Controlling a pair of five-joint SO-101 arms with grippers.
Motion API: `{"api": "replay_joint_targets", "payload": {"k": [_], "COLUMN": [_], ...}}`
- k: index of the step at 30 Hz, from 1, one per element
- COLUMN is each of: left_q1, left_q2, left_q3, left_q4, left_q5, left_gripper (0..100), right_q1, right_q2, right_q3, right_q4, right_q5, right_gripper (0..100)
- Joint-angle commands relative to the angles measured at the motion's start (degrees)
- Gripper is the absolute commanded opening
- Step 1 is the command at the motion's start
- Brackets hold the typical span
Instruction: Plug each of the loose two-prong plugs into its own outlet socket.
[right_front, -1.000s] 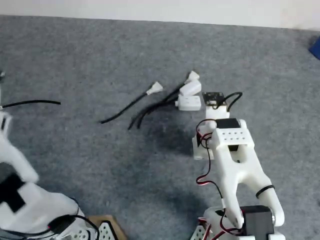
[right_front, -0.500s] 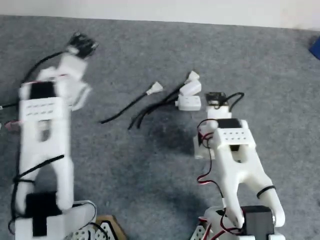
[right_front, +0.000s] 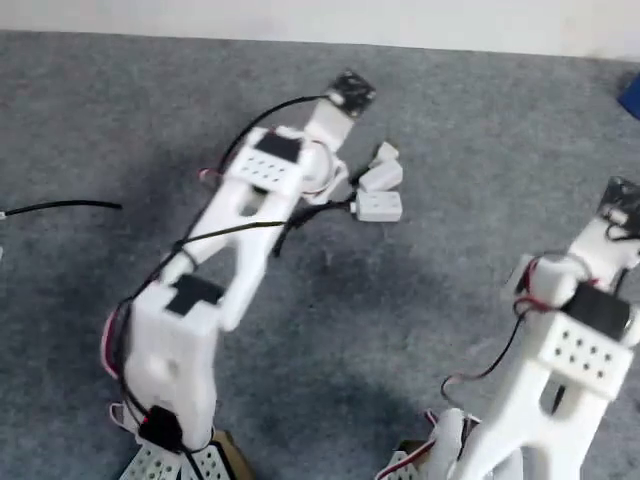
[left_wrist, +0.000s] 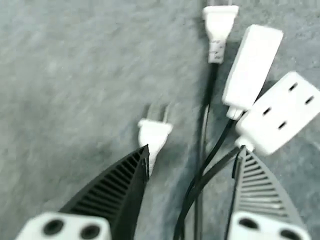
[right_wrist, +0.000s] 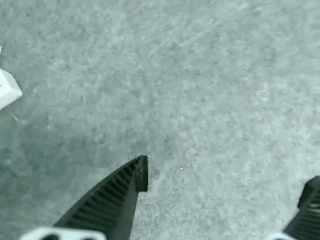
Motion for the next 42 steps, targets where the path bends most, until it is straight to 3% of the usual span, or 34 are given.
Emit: {"api": "replay_joint_targets", "payload": {"k": [1, 5, 11, 18, 25, 33, 35, 40, 42], "left_q1": [1.5, 3.5, 6.6, 12.0, 20.5, 20.3, 20.0, 17.8, 16.8], "left_q2": [10.0, 22.9, 35.0, 40.1, 33.8, 30.7, 29.8, 28.4, 28.8], "left_q3": [-20.3, -38.4, -59.4, -60.9, -60.9, -60.4, -60.4, -60.3, -57.9], "left_q4": [7.6, 15.2, 22.5, 28.9, 40.7, 43.1, 43.2, 43.2, 43.2], "left_q5": [0.4, 0.2, -2.2, -2.5, -2.2, 0.2, 0.2, -0.4, -5.0], "left_gripper": [28, 28, 28, 28, 28, 28, 28, 28, 28], "right_q1": [-1.0, -1.2, -4.1, -5.0, -7.3, -6.9, -4.3, 10.5, 15.1], "right_q2": [-5.9, -9.7, -13.3, -13.6, -13.6, -13.5, -13.4, -13.4, -13.4], "right_q3": [10.9, 20.6, 22.2, 23.7, 25.5, 25.5, 25.0, 21.9, 21.2], "right_q4": [-6.6, -11.3, -11.6, -12.8, -14.9, -15.0, -15.0, -16.2, -16.2], "right_q5": [1.1, 0.9, 0.9, 1.1, 1.1, 1.1, 1.2, 3.3, 4.5], "right_gripper": [44.3, 44.3, 44.3, 44.3, 44.3, 44.3, 44.3, 44.3, 44.3]}}
